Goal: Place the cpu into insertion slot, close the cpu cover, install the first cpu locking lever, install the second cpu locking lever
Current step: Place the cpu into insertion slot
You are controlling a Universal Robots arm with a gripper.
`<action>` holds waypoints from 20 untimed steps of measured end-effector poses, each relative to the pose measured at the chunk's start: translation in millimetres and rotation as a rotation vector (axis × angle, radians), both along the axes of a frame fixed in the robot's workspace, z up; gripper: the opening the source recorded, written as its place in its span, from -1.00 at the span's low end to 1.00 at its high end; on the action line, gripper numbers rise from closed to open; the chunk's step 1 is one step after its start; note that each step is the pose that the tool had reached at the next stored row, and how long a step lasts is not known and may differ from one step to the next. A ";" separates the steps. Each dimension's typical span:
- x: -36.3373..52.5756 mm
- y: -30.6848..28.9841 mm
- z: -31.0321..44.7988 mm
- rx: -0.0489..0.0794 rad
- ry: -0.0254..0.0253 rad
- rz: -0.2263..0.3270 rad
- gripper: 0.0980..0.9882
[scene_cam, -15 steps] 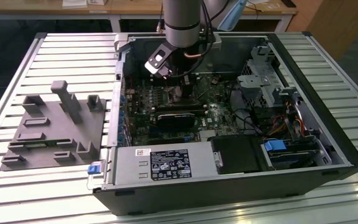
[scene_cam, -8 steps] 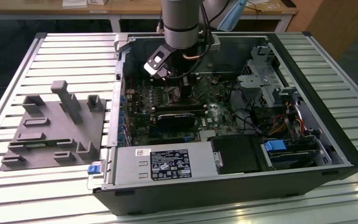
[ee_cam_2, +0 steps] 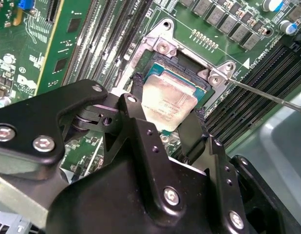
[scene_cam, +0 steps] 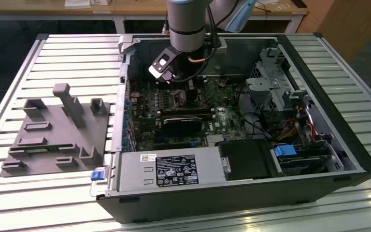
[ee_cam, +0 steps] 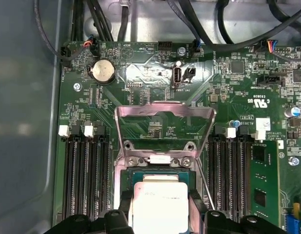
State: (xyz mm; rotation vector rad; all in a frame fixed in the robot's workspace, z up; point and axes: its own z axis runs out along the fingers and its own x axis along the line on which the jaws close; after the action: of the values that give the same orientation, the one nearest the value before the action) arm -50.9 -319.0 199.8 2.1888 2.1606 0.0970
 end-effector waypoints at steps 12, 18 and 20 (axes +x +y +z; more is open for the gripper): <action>0.0 1.0 -3.7 0.000 0.0001 0.012 -0.01; -0.1 1.0 -6.3 0.002 0.0002 0.012 -0.01; 0.0 1.0 -6.5 0.002 0.0002 0.012 -0.01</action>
State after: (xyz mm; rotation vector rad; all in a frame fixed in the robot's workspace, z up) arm -51.0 -318.0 193.4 2.1772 2.1748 0.0993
